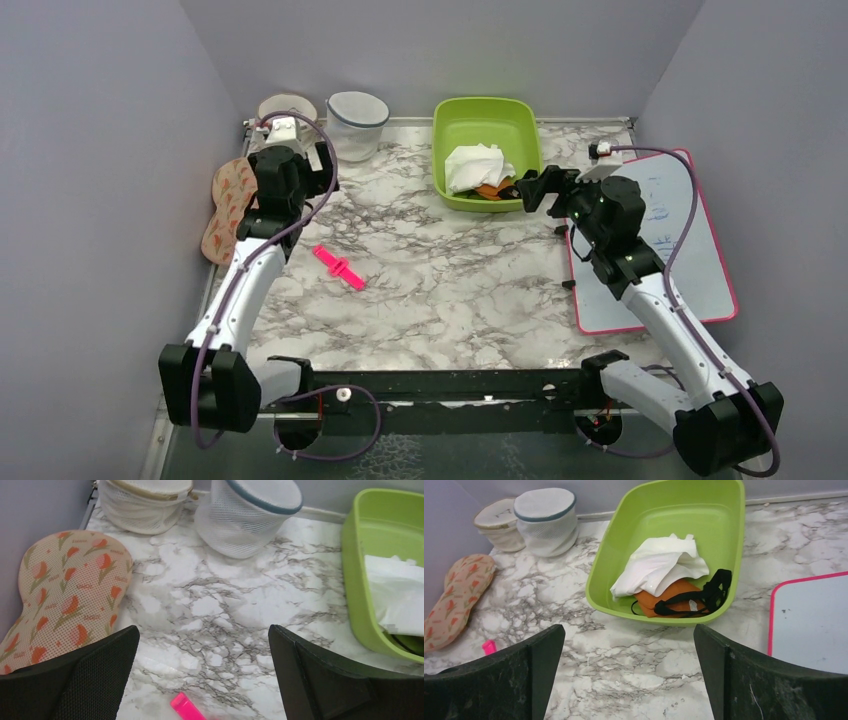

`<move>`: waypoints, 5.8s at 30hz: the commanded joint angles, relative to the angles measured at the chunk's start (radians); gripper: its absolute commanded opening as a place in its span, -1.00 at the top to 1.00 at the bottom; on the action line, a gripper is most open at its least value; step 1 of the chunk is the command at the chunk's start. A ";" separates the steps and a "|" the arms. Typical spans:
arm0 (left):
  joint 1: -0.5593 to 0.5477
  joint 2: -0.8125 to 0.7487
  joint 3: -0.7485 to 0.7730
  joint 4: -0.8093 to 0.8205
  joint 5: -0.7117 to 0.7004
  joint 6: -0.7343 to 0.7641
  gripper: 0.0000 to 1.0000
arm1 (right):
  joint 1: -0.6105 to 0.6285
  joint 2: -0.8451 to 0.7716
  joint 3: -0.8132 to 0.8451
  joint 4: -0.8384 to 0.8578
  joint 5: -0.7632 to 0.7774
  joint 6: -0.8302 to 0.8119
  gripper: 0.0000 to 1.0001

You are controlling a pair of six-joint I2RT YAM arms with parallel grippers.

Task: Unzip the laundry bag and remove the bra

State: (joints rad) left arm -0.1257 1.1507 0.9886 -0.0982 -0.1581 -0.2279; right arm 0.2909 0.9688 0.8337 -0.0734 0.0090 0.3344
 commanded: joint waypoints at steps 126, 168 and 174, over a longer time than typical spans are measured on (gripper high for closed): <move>-1.042 0.544 -0.250 0.412 0.276 1.133 0.57 | -0.032 0.128 -0.119 0.002 -0.338 0.057 -1.00; -0.747 0.165 -0.200 0.437 0.338 0.722 1.00 | 0.182 0.427 -0.652 1.500 -0.612 -0.318 0.23; -0.746 0.156 -0.201 0.430 0.365 0.719 1.00 | 0.183 0.445 -0.640 1.528 -0.588 -0.288 0.26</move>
State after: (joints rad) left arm -0.8761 1.3392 0.7719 0.3157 0.1543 0.5041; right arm 0.4656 1.3922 0.1841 1.3460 -0.6147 0.0463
